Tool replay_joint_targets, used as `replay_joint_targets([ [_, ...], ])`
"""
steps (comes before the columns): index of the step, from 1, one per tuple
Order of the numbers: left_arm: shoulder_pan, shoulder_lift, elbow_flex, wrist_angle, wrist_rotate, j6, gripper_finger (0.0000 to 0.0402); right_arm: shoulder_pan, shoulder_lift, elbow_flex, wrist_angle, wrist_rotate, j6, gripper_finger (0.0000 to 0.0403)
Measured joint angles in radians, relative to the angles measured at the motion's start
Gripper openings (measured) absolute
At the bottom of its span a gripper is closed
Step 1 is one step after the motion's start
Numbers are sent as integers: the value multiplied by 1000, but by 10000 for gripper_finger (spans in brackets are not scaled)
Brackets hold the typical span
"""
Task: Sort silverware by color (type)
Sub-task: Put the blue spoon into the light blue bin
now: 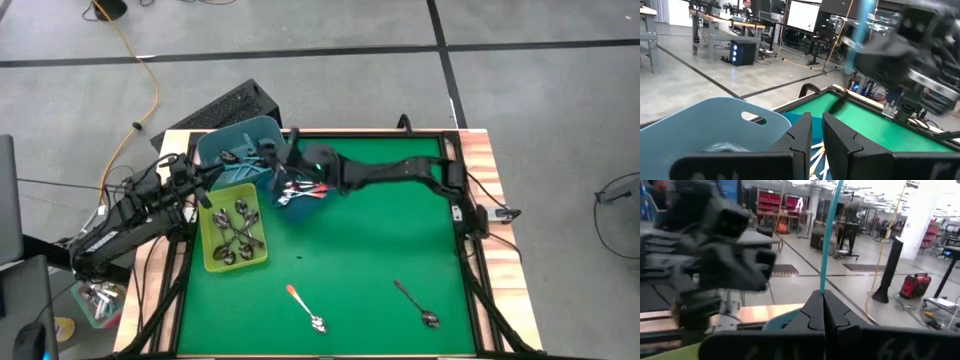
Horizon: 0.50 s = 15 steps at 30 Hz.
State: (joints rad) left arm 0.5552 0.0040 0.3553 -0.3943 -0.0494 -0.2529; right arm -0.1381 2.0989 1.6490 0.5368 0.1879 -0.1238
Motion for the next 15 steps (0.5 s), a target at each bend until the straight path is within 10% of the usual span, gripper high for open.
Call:
replay_joint_targets([
  [6, 0, 0, 0, 0, 0, 1, 29, -72, 102, 265, -278, -33, -43, 0],
  [15, 0, 0, 0, 0, 0, 1, 29, -140, 296, 375, -245, -93, 67, 0],
])
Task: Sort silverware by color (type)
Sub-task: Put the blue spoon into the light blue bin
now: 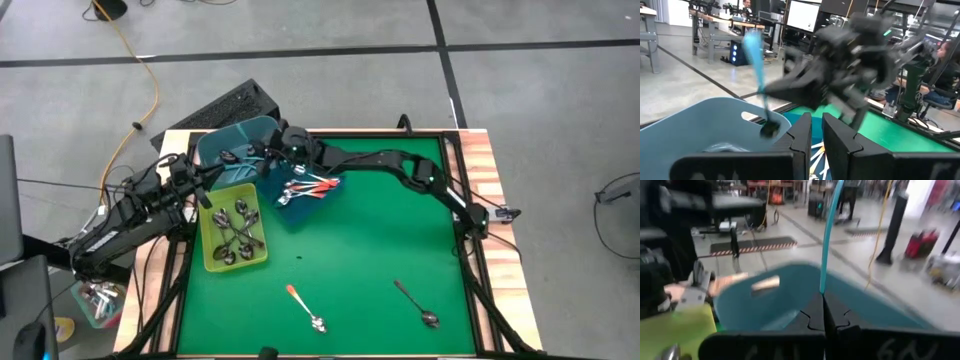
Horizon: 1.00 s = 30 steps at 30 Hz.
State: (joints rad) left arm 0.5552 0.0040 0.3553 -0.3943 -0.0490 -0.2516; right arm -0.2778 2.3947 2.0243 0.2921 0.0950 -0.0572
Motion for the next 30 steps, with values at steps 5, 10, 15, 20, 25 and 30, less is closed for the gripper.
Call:
replay_joint_targets([
  [5, 0, 0, 0, 0, 11, 0, 29, -38, 66, -2, 56, -61, 106, 0],
  [10, 0, 0, 0, 0, 11, 0, 29, -66, 72, 1, 66, -76, 155, 0],
  [15, 0, 0, 0, 1, 7, 0, 29, -78, 88, -2, 49, -124, 193, 0],
  [20, 0, 0, 0, 0, 6, 0, 29, -78, 117, -1, 59, -126, 213, 0],
  [25, 0, 0, 0, 1, -2, 0, 29, -78, 113, 1, 18, -125, 201, 0],
  [30, 0, 0, 0, 1, -16, 3, 29, -84, 114, 1, -20, -123, 195, 0],
])
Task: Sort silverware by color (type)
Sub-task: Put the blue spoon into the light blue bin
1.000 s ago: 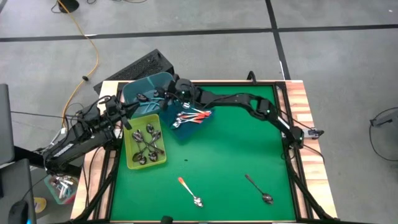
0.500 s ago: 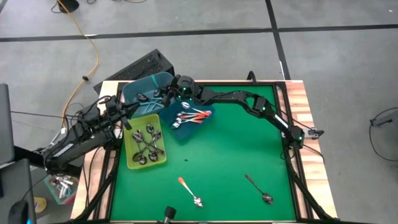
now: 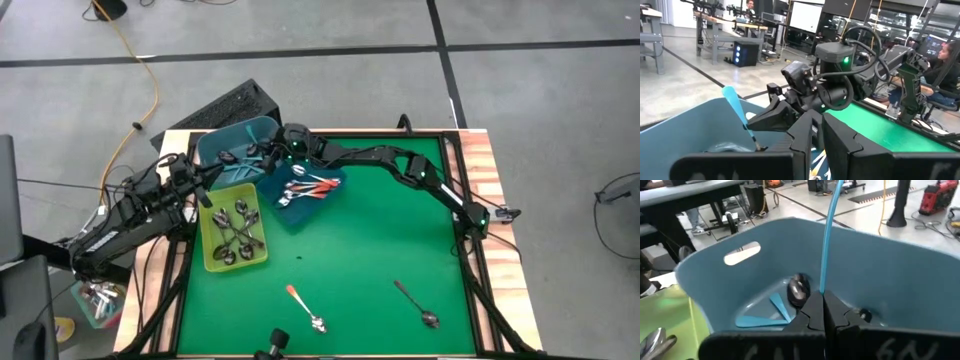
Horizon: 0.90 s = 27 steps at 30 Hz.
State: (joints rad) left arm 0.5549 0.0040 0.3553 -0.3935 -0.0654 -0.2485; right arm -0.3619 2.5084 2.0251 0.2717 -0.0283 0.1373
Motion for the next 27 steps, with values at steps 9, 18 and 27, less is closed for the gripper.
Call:
replay_joint_targets([
  [9, 0, 0, 0, 0, -2, 0, 29, -15, -2, 0, -30, 27, 31, 2],
  [18, 0, 0, 0, 0, -3, 0, 29, -14, -2, 0, -32, 28, 38, 23],
  [27, 0, 0, 0, 0, -3, 0, 29, -12, -2, -1, -32, 29, 14, 64],
])
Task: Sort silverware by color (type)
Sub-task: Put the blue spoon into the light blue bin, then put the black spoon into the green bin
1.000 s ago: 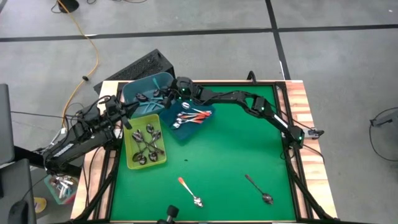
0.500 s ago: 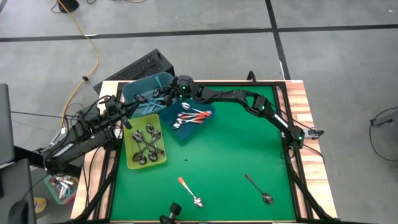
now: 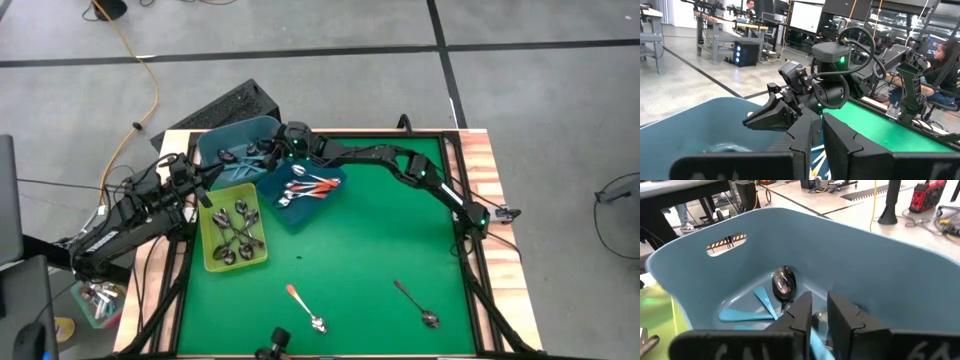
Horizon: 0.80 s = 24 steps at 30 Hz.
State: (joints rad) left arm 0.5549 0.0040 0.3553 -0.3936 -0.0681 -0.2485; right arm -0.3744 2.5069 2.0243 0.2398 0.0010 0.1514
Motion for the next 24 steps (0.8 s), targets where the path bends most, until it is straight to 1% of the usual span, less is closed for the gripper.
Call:
replay_joint_targets([
  [4, 0, 0, 0, 0, 0, 0, 29, 7, -2, 0, 1, 0, -35, 89],
  [7, 0, 0, 0, 0, 0, 0, 29, 6, -32, -4, -16, -4, -55, 106],
  [9, 0, 0, 0, 0, 0, 0, 29, 6, -70, -4, -22, -17, -73, 114],
  [12, 0, 0, 0, 0, 0, 0, 29, 5, -175, -2, -100, -24, -89, 119],
  [15, 0, 0, 0, -1, 0, -1, 29, 5, -298, 0, -309, -26, -107, 120],
  [19, 0, 0, 0, -1, 0, -5, 29, 17, -454, -1, -677, -26, -107, 120],
  [24, 0, 0, 0, -4, 0, -9, 29, 84, -633, 0, -1124, -25, -65, 120],
])
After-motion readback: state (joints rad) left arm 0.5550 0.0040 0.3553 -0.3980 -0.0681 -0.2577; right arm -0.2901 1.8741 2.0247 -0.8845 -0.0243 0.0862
